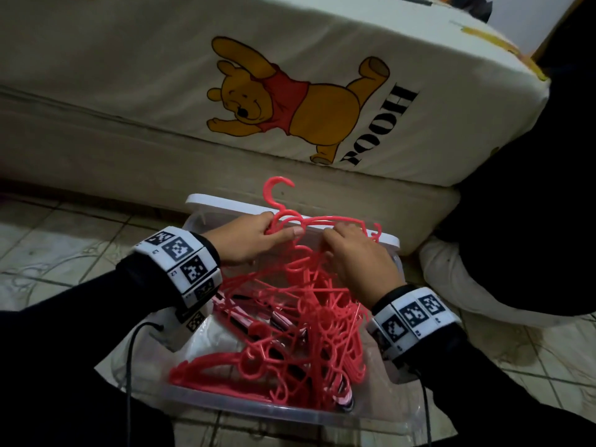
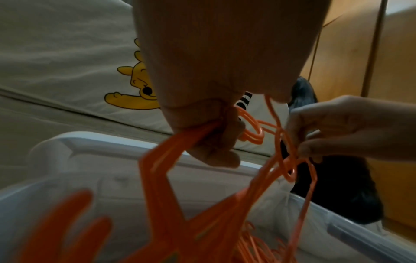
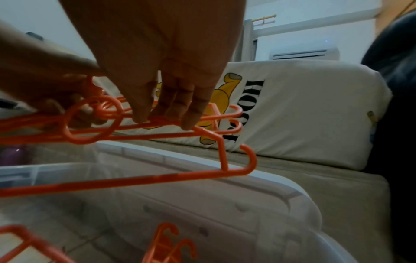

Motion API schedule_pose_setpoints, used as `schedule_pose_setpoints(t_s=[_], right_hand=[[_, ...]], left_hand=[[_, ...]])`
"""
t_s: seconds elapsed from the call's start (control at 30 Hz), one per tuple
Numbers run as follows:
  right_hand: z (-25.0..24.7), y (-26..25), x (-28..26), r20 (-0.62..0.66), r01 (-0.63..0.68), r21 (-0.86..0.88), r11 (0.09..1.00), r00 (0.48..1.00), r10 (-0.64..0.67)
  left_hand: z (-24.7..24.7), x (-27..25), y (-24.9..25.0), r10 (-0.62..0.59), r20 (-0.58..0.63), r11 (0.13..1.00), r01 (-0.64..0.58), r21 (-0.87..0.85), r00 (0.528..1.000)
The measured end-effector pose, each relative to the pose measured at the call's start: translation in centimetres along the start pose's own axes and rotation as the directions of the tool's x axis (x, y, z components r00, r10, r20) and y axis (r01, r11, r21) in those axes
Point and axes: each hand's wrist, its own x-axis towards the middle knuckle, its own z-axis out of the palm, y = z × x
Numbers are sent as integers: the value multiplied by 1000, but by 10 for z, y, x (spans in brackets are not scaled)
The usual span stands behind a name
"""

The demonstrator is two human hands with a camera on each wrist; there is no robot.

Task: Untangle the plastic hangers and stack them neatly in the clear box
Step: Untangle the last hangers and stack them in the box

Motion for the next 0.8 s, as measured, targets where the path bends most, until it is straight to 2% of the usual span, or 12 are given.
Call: schedule_pose_setpoints(t_s=[0.2,0.3,0.43,0.6,0.73,0.8], right_hand=[[-18,9,0,-31,-59,257,965,997,69],[-23,8,-1,-20,-33,294,955,999,40],[-16,-1,-3,11,-5,255,967,1000,2],[-8,-3,-3,-73,-24,239,971,996,43],[-4,-1,-4,-150,-39,67,997,987,49],[0,0,-3,-111,-27,-24,999,994,24]], left_hand=[[0,0,-5,26,21,999,-27,28,999],[-1,-2,-7,50,9,996,-50,74,999],[1,-2,-3,111,17,990,-112,82,994],[1,-2,4,121,-10,983,-119,139,993],[2,-1,0,128,-55,981,-119,156,990],[2,-1,-1,121,-48,984,-114,135,991]])
